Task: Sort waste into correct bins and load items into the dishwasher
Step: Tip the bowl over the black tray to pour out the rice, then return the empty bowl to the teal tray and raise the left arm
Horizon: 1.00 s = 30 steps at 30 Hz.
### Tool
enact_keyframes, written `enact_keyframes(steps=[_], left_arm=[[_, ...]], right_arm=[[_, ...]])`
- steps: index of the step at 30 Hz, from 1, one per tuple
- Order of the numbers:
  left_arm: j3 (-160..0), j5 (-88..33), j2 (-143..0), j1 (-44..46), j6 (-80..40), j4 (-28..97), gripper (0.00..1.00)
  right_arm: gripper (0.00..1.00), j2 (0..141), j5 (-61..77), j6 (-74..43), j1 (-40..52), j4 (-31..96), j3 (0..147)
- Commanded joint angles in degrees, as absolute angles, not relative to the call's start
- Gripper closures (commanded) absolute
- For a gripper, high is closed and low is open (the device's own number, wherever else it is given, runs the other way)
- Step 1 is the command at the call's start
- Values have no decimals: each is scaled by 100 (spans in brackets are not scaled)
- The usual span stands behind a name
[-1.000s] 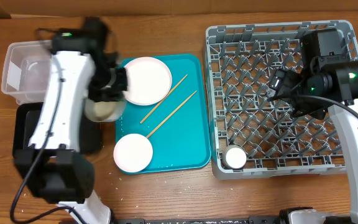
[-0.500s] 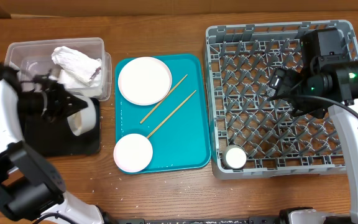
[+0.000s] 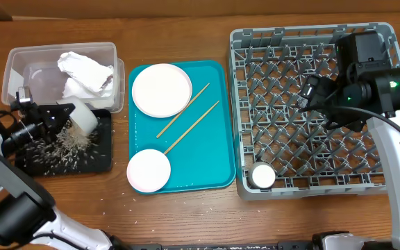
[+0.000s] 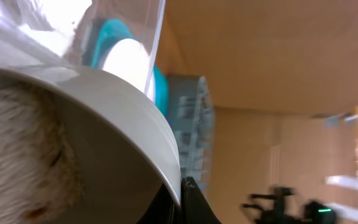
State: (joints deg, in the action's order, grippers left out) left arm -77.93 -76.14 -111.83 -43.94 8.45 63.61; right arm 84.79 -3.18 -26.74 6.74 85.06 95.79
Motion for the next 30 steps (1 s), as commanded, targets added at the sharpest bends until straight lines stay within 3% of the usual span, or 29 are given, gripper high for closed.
enact_keyframes(steps=[1, 19, 22, 24, 28, 30], left_arm=[[-7738, -8973, -11539, -4504, 550, 6442, 96], [-7741, -9061, -11614, -4578, 366, 7284, 96], [-7776, -8984, -11563, -4593, 958, 7393, 96], [-7791, -8694, -11566, -4626, 554, 7356, 96], [-7822, -8956, -11493, -4633, 1162, 7673, 96], [-7878, -8691, -11496, -4659, 899, 7535, 96]], right_arm=[[7, 8392, -336, -2650, 663, 8477, 9719], [7, 8392, -333, -2652, 663, 8543, 9719], [7, 8392, -333, -2652, 663, 8567, 9719], [7, 8392, -333, -2652, 663, 8569, 9719], [7, 8392, -333, -2652, 663, 8584, 9719], [7, 8392, -333, -2655, 663, 8580, 9719]])
